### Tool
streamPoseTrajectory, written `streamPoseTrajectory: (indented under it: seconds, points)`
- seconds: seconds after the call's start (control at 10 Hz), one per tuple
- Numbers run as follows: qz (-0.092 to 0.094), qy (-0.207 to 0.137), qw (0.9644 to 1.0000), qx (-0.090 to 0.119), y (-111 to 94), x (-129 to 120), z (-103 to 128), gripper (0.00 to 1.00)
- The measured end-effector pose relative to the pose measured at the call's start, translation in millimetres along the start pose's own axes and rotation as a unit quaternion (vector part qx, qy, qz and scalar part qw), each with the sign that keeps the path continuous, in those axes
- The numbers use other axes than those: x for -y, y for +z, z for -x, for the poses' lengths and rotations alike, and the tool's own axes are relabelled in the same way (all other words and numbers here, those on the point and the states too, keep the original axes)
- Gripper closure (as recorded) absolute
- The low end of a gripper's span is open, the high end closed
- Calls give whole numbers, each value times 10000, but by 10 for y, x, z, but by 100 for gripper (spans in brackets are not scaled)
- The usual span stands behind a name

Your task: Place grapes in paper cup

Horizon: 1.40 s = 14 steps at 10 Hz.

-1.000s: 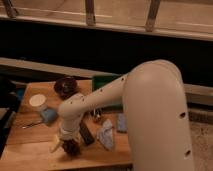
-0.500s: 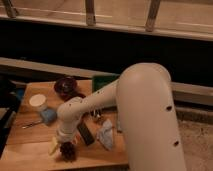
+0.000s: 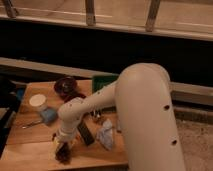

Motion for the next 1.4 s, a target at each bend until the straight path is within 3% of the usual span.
streamPoseTrajectory:
  seconds: [0.2,0.5,0.8,1.1,1.4]
  points:
    - [-15,2,10000,32,-19,14,4,100]
    - [-46,-28,9995,307,-342,43,49,100]
    - [-133,-220,9965,792,-960,-29,182,100]
    - [-313,-320,9924,1148,-1362,25,426,100]
    - [-533,-286,9852,1605,-1890,114,697,100]
